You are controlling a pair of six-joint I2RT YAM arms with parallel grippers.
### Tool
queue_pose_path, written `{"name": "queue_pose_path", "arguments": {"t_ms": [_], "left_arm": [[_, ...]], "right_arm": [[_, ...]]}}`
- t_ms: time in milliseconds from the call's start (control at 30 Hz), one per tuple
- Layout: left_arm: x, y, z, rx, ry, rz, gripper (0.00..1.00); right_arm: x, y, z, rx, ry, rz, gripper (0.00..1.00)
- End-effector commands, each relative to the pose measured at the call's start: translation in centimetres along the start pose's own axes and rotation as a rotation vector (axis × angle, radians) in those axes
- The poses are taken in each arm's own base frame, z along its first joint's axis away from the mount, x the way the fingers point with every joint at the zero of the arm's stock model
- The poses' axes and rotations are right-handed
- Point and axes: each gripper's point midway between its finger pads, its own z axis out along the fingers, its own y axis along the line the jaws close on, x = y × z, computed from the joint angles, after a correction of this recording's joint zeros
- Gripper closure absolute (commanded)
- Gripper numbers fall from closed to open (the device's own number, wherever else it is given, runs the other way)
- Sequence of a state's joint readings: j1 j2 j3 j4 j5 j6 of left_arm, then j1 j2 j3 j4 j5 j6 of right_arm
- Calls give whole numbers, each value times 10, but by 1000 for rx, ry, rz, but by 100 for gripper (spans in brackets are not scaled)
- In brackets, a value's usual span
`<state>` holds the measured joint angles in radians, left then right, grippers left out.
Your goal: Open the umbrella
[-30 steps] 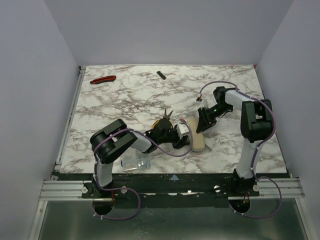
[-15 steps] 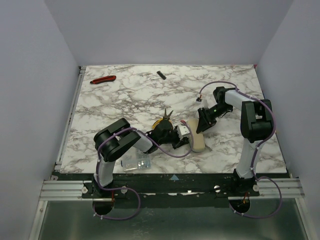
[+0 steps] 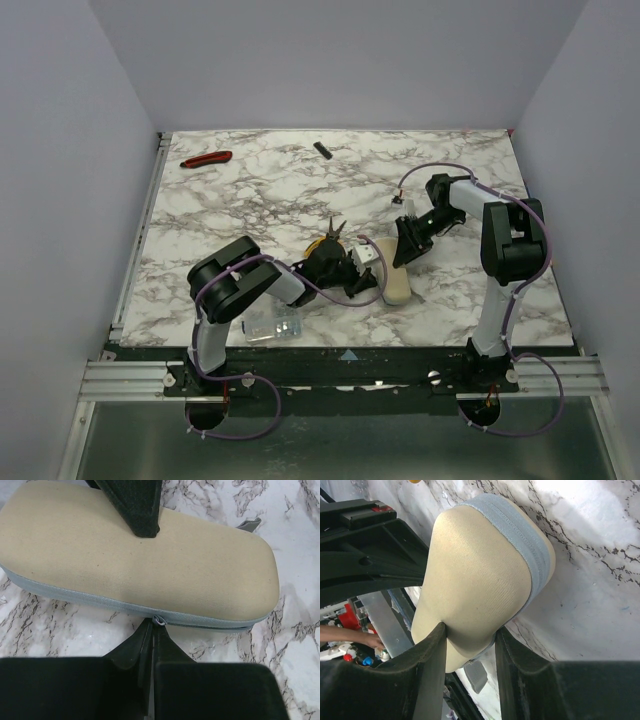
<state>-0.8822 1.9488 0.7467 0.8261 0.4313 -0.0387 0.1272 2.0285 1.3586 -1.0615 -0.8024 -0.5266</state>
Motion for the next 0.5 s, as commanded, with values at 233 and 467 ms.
{"name": "queue_pose_path", "arguments": {"t_ms": [233,467], "left_arm": [[-25,54,-8,-228,-55,-169,100],[-20,63,-17,-295,-38,-204,100]], "right_arm": [[20,-24,13,79,99,-82,70],[20,-24,11,83,99,-98,70]]}}
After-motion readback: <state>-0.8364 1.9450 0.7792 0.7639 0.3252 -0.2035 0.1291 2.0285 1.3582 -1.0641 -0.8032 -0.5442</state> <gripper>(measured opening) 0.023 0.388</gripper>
